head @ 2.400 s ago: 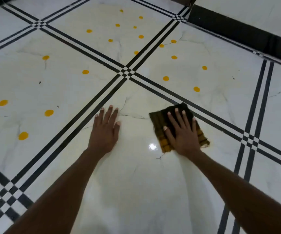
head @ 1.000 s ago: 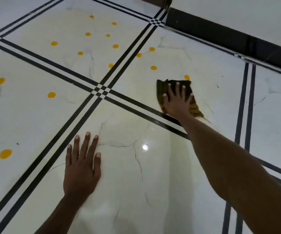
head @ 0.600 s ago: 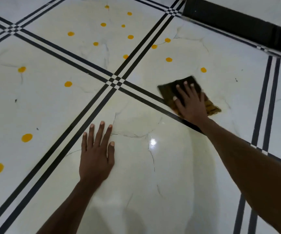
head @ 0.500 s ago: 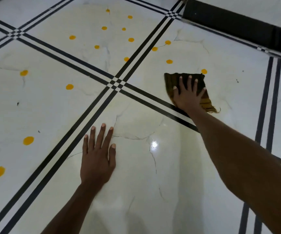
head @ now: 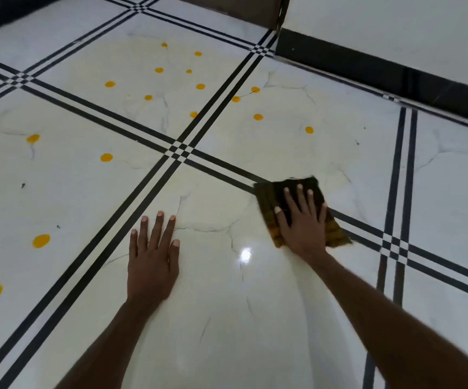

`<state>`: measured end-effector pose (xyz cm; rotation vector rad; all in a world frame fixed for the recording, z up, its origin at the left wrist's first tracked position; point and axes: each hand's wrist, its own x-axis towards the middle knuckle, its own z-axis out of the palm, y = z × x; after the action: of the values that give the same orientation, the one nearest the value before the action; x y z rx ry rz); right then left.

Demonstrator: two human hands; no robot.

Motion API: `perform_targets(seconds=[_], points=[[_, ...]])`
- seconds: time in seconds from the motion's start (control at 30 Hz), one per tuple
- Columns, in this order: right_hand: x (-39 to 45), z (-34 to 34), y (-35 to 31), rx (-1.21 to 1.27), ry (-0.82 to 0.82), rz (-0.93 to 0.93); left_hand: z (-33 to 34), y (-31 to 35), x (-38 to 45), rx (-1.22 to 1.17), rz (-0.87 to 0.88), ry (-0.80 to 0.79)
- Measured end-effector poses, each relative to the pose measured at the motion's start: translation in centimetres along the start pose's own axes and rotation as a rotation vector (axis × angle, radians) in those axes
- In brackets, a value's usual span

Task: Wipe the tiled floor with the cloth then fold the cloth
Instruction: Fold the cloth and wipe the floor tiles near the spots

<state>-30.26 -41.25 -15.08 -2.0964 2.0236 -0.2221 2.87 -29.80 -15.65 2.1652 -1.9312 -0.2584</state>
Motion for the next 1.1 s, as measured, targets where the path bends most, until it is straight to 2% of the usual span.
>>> perform_targets(seconds=[0.03, 0.07, 0.13, 0.2, 0.27, 0.37, 0.43, 0.57, 0.67, 0.77, 0.83, 0.93, 1.0, 1.1], points=[[-1.0, 0.2, -0.9, 0.019, 0.03, 0.152, 0.0, 0.3, 0.1, -0.01, -0.009, -0.011], [-2.2, 0.8, -2.2, 0.019, 0.07, 0.211, -0.1, 0.6, 0.2, -0.032, -0.028, -0.026], [-4.9, 2.1, -5.5, 0.052, 0.078, 0.143, -0.7, 2.0, 0.4, -0.102, -0.093, -0.038], [-6.4, 2.5, -8.0, 0.095, -0.025, -0.062, -1.2, 4.3, 0.9, -0.195, -0.114, -0.043], [-5.5, 1.5, -8.9, 0.219, -0.122, -0.171, -1.3, 7.4, 1.7, -0.272, -0.067, -0.072], [-3.3, -0.9, -7.7, 0.458, -0.18, -0.127, -1.1, 11.6, 4.1, -0.384, -0.134, -0.202], [-2.5, -2.2, -6.4, 0.557, -0.138, -0.069, -1.0, 14.0, 5.7, -0.405, -0.227, -0.21], [-1.4, -4.4, -4.5, 0.551, -0.184, -0.031, -2.0, 16.9, 7.9, -0.648, -0.302, -0.18], [0.2, -6.8, -3.8, 0.51, -0.236, -0.07, -4.4, 17.8, 8.6, -0.822, -0.165, -0.291], [2.5, -9.1, -2.5, 0.476, -0.324, -0.229, -7.7, 18.0, 9.7, -0.941, 0.009, -0.398], [3.8, -11.2, -1.0, 0.513, -0.368, -0.224, -9.6, 17.9, 10.7, -0.987, 0.052, -0.407], [4.8, -15.1, 0.8, 0.396, -0.229, -0.142, -11.5, 17.8, 12.1, -1.045, 0.07, -0.339], [4.4, -16.7, 0.9, 0.339, -0.109, -0.233, -12.5, 18.1, 12.6, -1.074, 0.101, -0.268], [1.9, -17.7, -0.9, 0.034, -0.041, -0.362, -12.8, 17.7, 12.5, -1.01, 0.177, -0.234]])
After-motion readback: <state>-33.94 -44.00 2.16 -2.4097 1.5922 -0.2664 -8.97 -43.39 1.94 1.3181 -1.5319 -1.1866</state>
